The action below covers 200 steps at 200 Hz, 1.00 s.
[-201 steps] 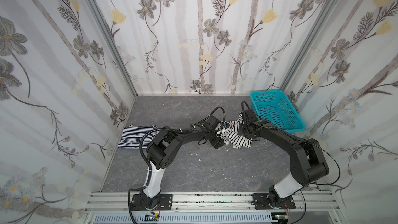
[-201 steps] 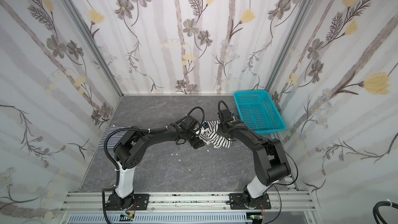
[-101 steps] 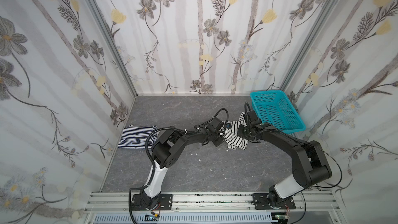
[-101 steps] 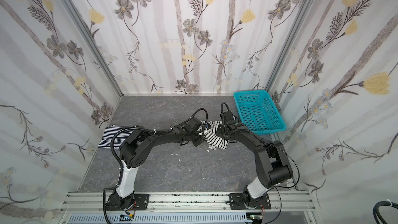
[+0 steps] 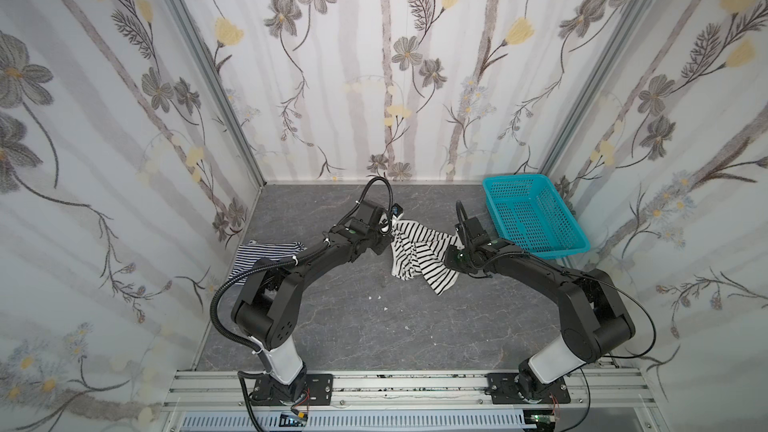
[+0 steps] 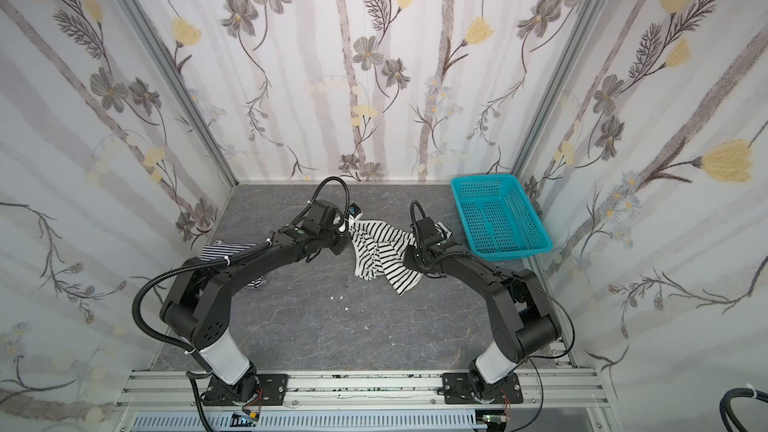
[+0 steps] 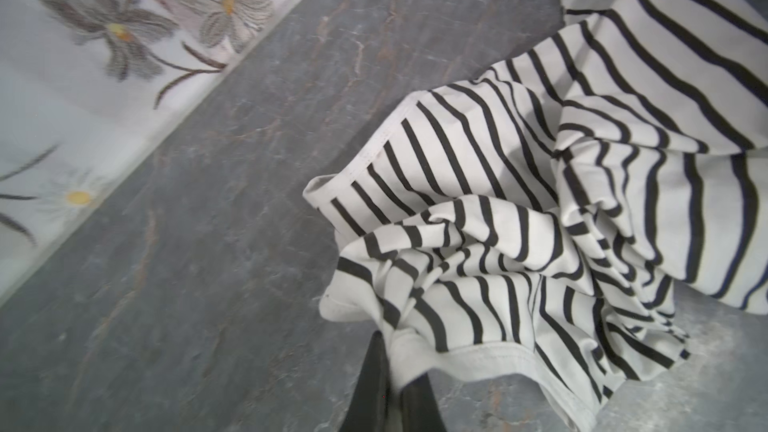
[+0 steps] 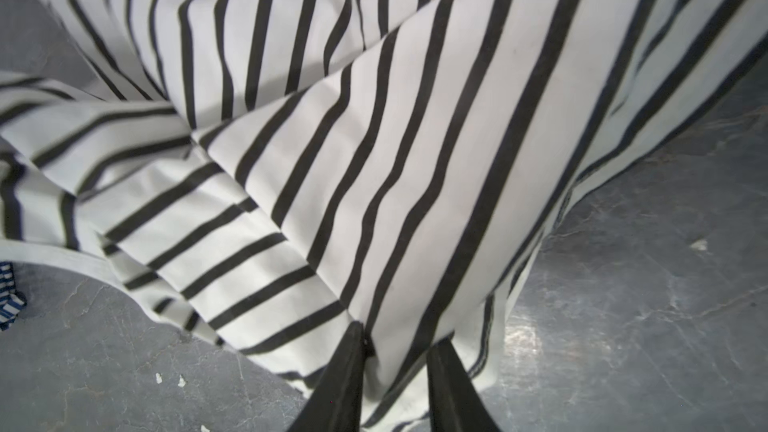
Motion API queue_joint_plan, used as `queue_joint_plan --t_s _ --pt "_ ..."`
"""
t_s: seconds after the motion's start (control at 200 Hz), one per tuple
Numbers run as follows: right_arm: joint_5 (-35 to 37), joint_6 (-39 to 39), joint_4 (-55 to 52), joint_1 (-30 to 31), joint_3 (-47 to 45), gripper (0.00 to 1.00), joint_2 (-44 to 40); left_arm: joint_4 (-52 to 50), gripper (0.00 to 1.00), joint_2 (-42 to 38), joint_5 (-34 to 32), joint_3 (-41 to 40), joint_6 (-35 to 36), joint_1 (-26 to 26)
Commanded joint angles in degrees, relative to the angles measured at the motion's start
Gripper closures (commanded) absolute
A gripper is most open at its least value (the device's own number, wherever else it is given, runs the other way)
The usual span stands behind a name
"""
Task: Fold and stack tank tops
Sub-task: Smooth out the tank top at the center of the table.
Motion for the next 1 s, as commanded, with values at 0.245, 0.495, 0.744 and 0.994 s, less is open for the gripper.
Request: queue_joint_plan --t_s 0.245,0.495,0.744,0.994 --pt "-1.62 2.33 4.26 7.13 3.32 0.91 6.38 -0.64 1.0 5.89 0.0 10.99 6.77 13.17" --pt "-1.77 2.96 3.32 11.53 7.09 0.83 10.61 -1.13 1.0 19.77 -0.75 26.5 7.2 18.49" --pt "-1.77 4.14 2.92 15.2 9.16 0.73 12.45 -3.22 0.52 28.74 -2.73 39.05 2.67 18.25" --pt "0.69 4.47 1.75 17.62 7.04 0.61 6.96 -3.18 0.36 13.17 0.91 25.87 -2.32 18.15"
